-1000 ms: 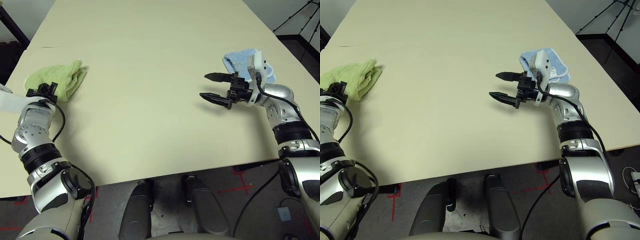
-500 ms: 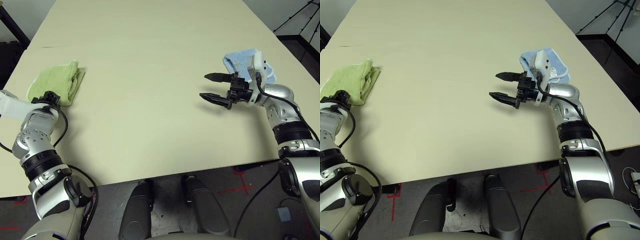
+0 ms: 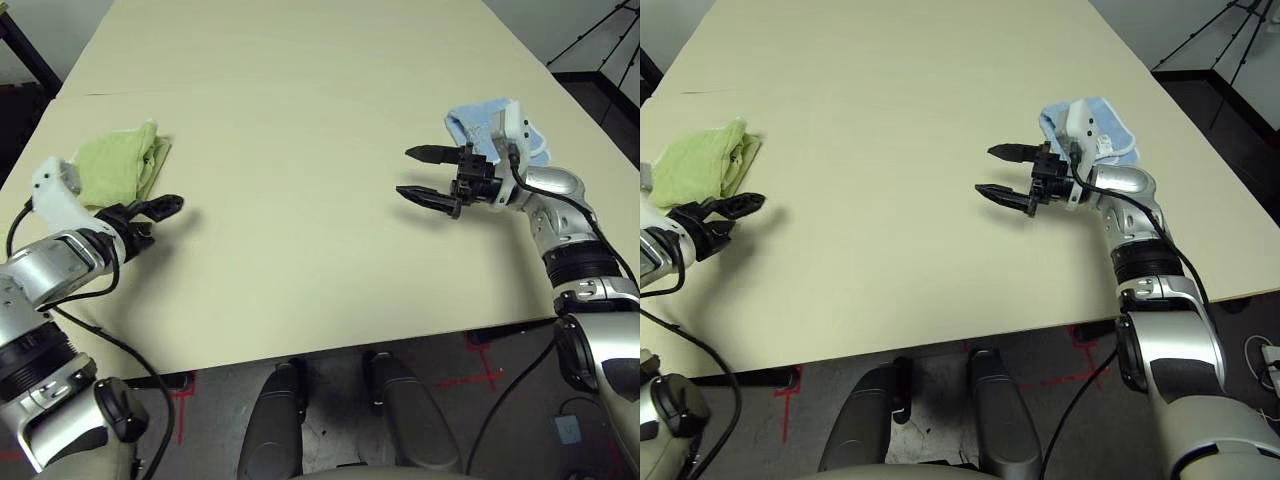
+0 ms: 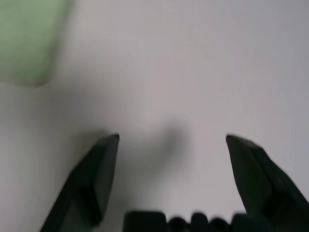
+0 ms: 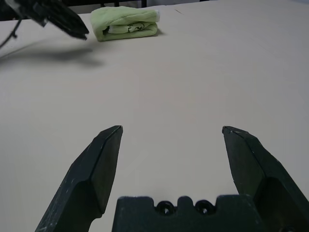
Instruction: Fold the towel and set it aside.
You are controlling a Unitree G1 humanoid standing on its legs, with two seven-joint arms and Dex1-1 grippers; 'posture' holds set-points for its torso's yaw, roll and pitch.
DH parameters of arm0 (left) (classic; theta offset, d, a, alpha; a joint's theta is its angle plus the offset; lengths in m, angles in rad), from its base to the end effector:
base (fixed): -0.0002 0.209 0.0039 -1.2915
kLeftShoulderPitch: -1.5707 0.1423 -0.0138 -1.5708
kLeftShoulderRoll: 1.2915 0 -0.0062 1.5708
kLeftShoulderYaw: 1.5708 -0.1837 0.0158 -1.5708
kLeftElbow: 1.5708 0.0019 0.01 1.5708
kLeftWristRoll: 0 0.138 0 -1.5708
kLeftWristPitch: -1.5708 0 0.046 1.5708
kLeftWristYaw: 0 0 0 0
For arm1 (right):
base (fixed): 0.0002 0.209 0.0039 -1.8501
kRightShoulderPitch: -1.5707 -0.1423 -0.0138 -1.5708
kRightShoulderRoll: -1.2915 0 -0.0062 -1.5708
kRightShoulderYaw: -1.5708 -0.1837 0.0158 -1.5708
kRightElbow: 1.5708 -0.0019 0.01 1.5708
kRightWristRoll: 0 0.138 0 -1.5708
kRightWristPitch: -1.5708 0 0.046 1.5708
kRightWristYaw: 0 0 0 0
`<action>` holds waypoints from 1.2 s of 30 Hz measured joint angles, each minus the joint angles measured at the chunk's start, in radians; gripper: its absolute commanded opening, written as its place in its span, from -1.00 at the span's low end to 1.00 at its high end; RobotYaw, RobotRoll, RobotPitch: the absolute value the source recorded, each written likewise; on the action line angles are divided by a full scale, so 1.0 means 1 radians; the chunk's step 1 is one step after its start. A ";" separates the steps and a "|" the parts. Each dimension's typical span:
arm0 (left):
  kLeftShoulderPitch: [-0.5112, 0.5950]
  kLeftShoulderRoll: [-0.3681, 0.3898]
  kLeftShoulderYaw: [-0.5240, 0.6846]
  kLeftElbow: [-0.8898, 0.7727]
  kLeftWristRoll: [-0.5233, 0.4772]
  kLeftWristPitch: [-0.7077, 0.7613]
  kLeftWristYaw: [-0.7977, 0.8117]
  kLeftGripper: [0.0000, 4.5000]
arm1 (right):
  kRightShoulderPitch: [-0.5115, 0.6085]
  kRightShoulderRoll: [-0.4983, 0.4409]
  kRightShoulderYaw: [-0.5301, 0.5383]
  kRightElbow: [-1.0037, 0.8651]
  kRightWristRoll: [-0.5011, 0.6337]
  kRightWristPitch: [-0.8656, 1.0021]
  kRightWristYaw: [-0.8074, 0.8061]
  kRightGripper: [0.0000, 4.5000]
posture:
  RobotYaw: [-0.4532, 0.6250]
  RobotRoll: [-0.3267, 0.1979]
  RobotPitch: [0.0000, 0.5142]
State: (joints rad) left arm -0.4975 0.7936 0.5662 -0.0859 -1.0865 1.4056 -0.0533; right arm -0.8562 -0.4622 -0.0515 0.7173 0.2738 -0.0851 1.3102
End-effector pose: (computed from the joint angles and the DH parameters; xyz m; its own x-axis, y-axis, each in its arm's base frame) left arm 0.2194 0.3017 0.2284 0.8871 -0.2813 -0.3660 0.1490 0.9249 -0.3498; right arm 0.3400 -0.2324 0.1788 0.3706 0.9287 -0.0140 -0.8924 0.3518 -0.2828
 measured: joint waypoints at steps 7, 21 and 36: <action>-0.072 0.022 -0.353 0.168 0.476 -0.763 -0.432 0.99 | -0.038 0.060 -0.118 0.068 0.012 0.007 -0.370 1.00 | -0.22 0.25 -0.16; -0.237 -0.209 -0.309 0.773 0.883 -1.504 -0.053 0.99 | -0.127 0.154 -0.152 0.348 -0.115 -0.259 -0.908 1.00 | -0.28 0.25 -0.11; -0.131 -0.202 -0.290 0.692 0.919 -1.544 -0.096 0.99 | -0.125 0.101 -0.161 0.388 -0.098 -0.274 -0.825 1.00 | -0.30 0.25 -0.23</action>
State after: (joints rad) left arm -0.6282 0.5919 0.2759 0.6061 -0.1677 -0.1389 -0.1489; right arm -0.9808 -0.3614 -0.2127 1.1049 0.1757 -0.3595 0.4849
